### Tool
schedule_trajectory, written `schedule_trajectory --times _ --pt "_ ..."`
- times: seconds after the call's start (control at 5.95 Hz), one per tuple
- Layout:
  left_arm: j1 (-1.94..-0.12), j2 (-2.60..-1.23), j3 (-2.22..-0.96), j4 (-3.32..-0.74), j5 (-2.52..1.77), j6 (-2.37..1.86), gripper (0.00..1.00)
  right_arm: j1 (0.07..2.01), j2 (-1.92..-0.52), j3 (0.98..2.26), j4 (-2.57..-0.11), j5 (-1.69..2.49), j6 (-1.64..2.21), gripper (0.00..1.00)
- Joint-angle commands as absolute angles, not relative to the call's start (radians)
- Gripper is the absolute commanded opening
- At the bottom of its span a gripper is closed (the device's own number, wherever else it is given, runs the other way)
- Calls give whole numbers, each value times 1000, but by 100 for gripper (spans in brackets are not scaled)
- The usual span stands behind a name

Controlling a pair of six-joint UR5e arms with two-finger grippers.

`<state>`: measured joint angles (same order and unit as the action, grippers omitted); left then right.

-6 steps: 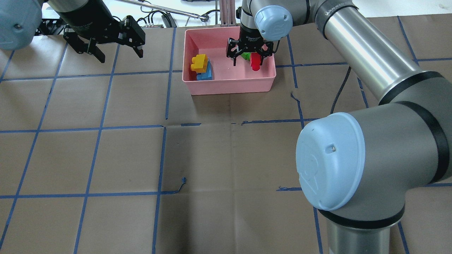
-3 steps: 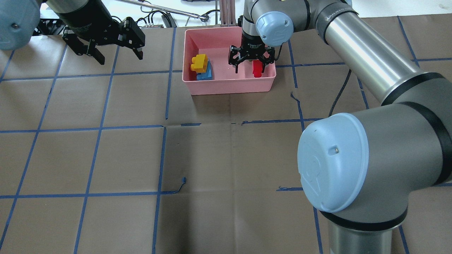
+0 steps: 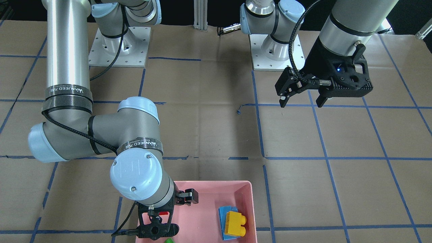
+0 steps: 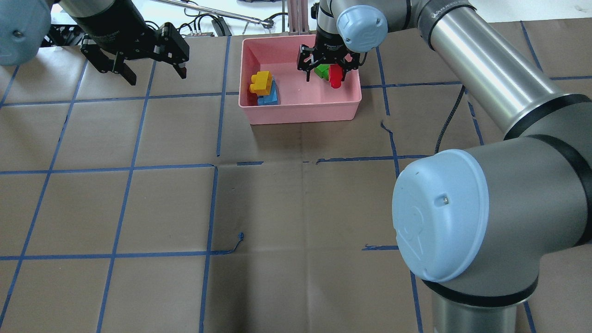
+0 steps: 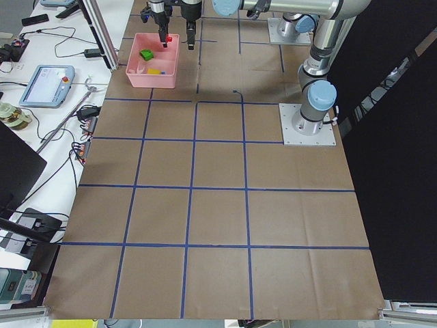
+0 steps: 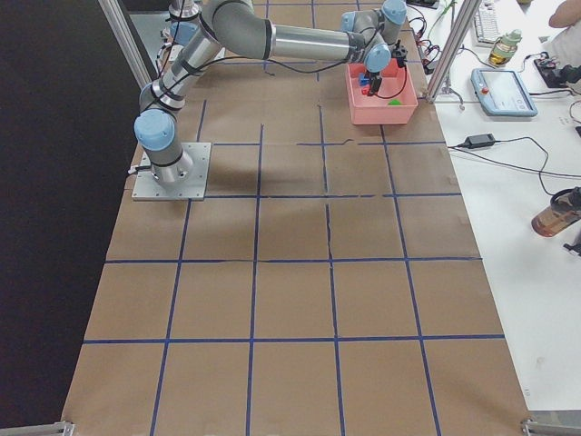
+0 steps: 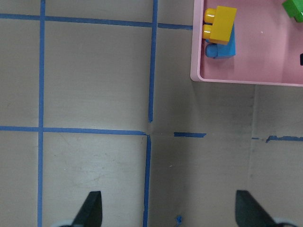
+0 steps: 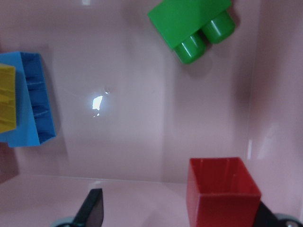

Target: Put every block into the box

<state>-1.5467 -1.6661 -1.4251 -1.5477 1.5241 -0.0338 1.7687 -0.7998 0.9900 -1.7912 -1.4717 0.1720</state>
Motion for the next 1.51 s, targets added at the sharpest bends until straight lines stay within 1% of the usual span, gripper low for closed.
schedule_trajectory --times 0.0,0.34,0.67,1.01,1.35 --pt "-1546 -1657 -1425 -1578 1529 -34 99 1769 -796 956 -1842 -1474 134 99" --pt "-1546 -1660 -1425 -1578 1532 -32 99 1769 -798 954 -1864 -1479 -103 99" --pt "-1546 -1660 -1424 -1578 1532 -32 99 1769 -804 954 -1894 -1546 -190 99" --pt "-1546 -1660 -1425 -1578 1532 -32 99 1770 -821 956 -1896 -1546 -357 99" --pt "-1546 -1660 -1424 -1578 1532 -32 99 1775 -818 959 -1943 -1546 -610 99"
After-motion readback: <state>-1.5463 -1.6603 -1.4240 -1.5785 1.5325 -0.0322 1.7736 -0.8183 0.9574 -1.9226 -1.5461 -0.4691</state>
